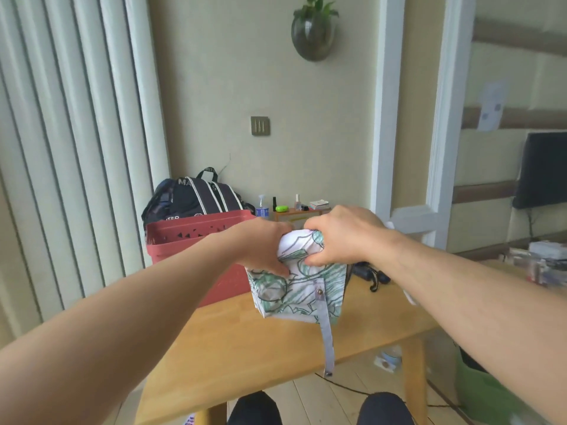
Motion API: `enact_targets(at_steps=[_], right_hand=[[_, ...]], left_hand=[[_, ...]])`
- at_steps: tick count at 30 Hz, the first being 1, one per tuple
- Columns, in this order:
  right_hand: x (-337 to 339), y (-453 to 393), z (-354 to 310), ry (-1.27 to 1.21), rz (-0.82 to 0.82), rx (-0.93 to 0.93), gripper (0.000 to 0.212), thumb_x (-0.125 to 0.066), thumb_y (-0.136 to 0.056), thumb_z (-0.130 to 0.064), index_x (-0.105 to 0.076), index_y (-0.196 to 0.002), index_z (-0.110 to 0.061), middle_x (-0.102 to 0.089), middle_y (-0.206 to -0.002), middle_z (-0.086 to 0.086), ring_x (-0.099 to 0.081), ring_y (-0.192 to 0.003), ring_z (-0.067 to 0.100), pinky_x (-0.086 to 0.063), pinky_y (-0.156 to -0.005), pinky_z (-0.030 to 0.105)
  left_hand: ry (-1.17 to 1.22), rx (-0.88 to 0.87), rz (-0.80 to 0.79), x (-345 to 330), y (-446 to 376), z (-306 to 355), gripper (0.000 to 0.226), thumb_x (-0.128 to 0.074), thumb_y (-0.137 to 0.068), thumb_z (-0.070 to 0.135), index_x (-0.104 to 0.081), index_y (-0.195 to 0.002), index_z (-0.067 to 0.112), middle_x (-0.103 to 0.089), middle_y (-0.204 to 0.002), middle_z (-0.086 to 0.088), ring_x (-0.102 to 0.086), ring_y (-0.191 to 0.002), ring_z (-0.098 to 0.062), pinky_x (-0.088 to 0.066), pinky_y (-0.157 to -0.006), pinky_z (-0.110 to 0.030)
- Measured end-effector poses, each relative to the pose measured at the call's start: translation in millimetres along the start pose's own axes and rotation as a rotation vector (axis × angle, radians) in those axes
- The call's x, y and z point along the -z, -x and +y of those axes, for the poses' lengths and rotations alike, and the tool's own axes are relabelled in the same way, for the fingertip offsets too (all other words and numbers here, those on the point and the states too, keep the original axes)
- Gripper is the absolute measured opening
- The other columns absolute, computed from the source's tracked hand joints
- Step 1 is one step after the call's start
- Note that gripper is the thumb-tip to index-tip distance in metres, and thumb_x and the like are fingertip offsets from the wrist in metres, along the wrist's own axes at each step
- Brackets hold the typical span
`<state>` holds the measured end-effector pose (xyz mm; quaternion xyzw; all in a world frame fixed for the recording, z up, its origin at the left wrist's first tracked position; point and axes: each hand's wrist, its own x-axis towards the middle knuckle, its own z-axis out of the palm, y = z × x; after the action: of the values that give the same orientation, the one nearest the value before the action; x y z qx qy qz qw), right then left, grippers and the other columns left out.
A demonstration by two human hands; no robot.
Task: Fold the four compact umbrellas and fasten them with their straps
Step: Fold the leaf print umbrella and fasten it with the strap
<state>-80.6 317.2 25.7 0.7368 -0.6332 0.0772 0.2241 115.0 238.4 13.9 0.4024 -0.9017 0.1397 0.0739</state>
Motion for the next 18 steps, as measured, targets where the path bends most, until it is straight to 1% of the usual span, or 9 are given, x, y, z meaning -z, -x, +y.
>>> enact_targets(at_steps=[4,7,9,11,13,15,17,18], right_hand=[[-5.0,5.0,8.0,-0.037,0.017,-0.026,0.064,-0.067,-0.068,-0.082,-0.06,-0.119,-0.043,-0.055,-0.084,-0.01,-0.054,-0.083,0.022,-0.051,-0.066,0.032],[-10.5,7.7,12.7,-0.073,0.008,-0.053,0.066,-0.068,-0.067,-0.082,-0.057,-0.121,-0.045,-0.053,-0.082,-0.011,-0.055,-0.085,0.022,-0.053,-0.068,0.034],[-15.5,8.9,14.7,-0.089,0.007,-0.054,0.068,-0.068,-0.067,-0.084,-0.055,-0.122,-0.046,-0.054,-0.085,-0.01,-0.056,-0.086,0.023,-0.05,-0.067,0.034],[-21.6,9.5,18.9,-0.131,-0.021,-0.043,0.069,-0.07,-0.066,-0.085,-0.054,-0.12,-0.046,-0.056,-0.089,-0.009,-0.057,-0.087,0.022,-0.046,-0.063,0.033],[-26.3,9.7,24.6,-0.157,-0.065,-0.028,0.072,-0.071,-0.066,-0.085,-0.052,-0.122,-0.045,-0.061,-0.103,-0.008,-0.06,-0.096,0.023,-0.044,-0.064,0.033],[-26.8,7.8,26.3,-0.079,-0.081,-0.002,0.08,-0.068,-0.068,-0.086,-0.049,-0.132,-0.043,-0.058,-0.121,-0.008,-0.056,-0.114,0.021,-0.046,-0.075,0.036],[-23.9,3.9,19.2,-0.016,-0.037,0.035,0.084,-0.064,-0.07,-0.087,-0.046,-0.138,-0.04,-0.053,-0.128,-0.007,-0.048,-0.125,0.021,-0.045,-0.086,0.042],[-22.2,1.0,15.1,-0.034,-0.016,0.045,0.082,-0.063,-0.072,-0.086,-0.047,-0.135,-0.037,-0.054,-0.128,-0.006,-0.049,-0.125,0.022,-0.045,-0.087,0.042]], left_hand=[[0.028,-0.015,-0.056,6.3,-5.0,8.0,0.074,-0.088,-0.068,0.062,-0.056,-0.127,0.03,-0.068,-0.105,0.008,-0.064,-0.092,-0.021,-0.051,-0.076,-0.034],[0.019,-0.013,-0.084,7.8,-8.9,14.9,0.075,-0.089,-0.068,0.061,-0.055,-0.127,0.028,-0.067,-0.104,0.008,-0.063,-0.093,-0.021,-0.051,-0.077,-0.034],[-0.005,-0.013,-0.097,4.9,-10.5,19.0,0.076,-0.088,-0.069,0.06,-0.055,-0.129,0.028,-0.066,-0.105,0.008,-0.063,-0.093,-0.021,-0.052,-0.078,-0.034],[-0.037,-0.002,-0.095,0.1,-11.4,22.2,0.076,-0.087,-0.07,0.059,-0.054,-0.131,0.029,-0.068,-0.107,0.006,-0.064,-0.092,-0.022,-0.056,-0.079,-0.038],[-0.101,0.013,-0.046,-3.4,-12.8,26.6,0.07,-0.082,-0.073,0.056,-0.053,-0.131,0.031,-0.069,-0.105,0.006,-0.062,-0.089,-0.023,-0.055,-0.073,-0.038],[-0.169,0.042,0.028,-4.2,-13.3,33.0,0.061,-0.078,-0.077,0.051,-0.053,-0.128,0.03,-0.066,-0.097,0.007,-0.061,-0.084,-0.024,-0.05,-0.067,-0.036],[-0.203,0.072,0.092,-4.3,-14.7,40.3,0.055,-0.075,-0.08,0.05,-0.053,-0.125,0.027,-0.058,-0.088,0.008,-0.061,-0.082,-0.025,-0.047,-0.065,-0.035],[-0.209,0.081,0.115,-4.1,-15.5,43.7,0.053,-0.073,-0.081,0.05,-0.053,-0.124,0.026,-0.055,-0.086,0.008,-0.061,-0.082,-0.026,-0.046,-0.065,-0.035]])
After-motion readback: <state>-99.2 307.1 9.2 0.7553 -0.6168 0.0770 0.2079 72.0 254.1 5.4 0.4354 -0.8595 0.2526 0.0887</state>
